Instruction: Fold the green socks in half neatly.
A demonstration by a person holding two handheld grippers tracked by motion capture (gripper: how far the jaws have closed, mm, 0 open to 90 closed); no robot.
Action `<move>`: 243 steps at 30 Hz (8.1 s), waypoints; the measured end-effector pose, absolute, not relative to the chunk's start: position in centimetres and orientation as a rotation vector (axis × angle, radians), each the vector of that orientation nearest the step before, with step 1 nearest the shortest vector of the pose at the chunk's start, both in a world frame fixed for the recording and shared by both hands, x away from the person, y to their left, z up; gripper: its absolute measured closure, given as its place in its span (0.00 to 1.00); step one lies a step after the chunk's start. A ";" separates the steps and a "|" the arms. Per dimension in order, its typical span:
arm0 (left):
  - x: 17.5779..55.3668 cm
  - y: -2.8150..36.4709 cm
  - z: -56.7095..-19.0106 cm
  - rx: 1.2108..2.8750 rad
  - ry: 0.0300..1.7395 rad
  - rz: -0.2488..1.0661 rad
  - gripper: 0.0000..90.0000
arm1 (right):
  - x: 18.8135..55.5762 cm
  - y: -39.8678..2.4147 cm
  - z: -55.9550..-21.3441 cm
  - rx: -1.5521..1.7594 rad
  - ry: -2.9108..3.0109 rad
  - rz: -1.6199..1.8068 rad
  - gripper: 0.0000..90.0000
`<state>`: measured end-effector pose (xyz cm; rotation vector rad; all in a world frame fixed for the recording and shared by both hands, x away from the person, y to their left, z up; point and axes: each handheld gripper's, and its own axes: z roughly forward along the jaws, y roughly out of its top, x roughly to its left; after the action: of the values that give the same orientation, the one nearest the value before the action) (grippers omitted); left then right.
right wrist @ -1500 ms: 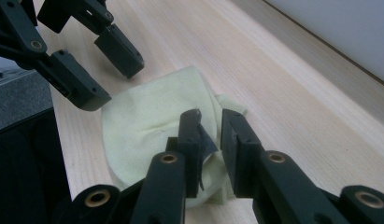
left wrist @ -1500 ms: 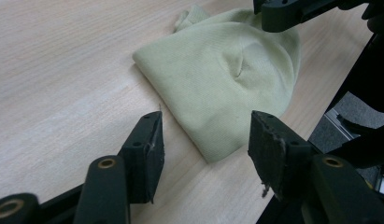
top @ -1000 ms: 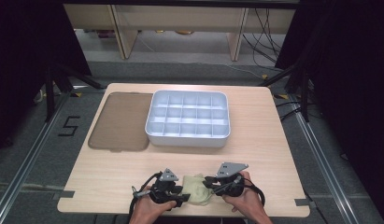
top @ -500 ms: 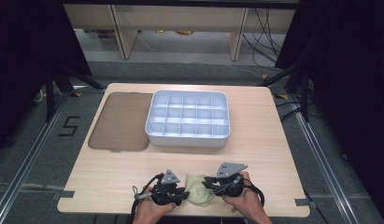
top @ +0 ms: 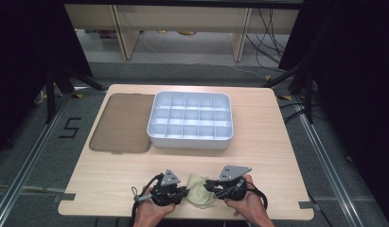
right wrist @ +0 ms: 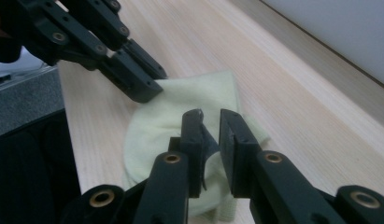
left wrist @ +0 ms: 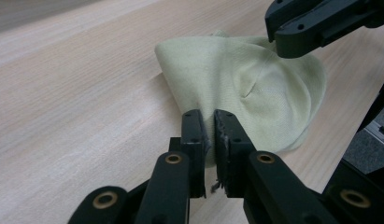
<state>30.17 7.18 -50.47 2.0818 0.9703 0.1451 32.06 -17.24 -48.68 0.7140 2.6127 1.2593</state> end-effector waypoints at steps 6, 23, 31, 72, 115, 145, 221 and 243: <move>30.1 7.2 -50.1 2.095 0.937 0.162 0.92 | 31.1 -15.9 -49.0 0.649 2.661 1.269 0.93; 29.9 7.2 -49.7 2.099 0.916 0.162 0.92 | 30.6 -13.8 -50.3 0.568 2.755 1.234 0.94; 29.9 7.2 -49.7 2.104 0.910 0.171 0.92 | 30.8 -13.7 -50.9 0.590 2.765 1.212 0.95; 29.3 7.2 -48.5 2.122 0.854 0.271 0.92 | 31.6 -17.5 -49.4 0.707 2.669 1.238 0.94; 27.2 1.8 -49.8 2.223 0.612 0.247 0.93 | 33.0 -19.4 -49.1 0.880 2.597 1.310 0.94; 27.1 1.3 -50.4 2.191 0.662 0.213 0.91 | 33.4 -16.8 -50.0 0.728 2.694 1.245 0.97; 27.7 2.4 -50.3 2.231 0.640 0.124 0.90 | 34.7 -16.3 -50.3 1.015 2.834 1.134 0.64; 27.9 8.7 -49.2 2.117 0.816 0.127 0.47 | 34.6 -16.8 -50.8 1.067 2.804 1.248 0.79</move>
<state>27.87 8.75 -49.20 2.1168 0.8161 0.1274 34.58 -16.80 -50.84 1.0671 2.8036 1.2484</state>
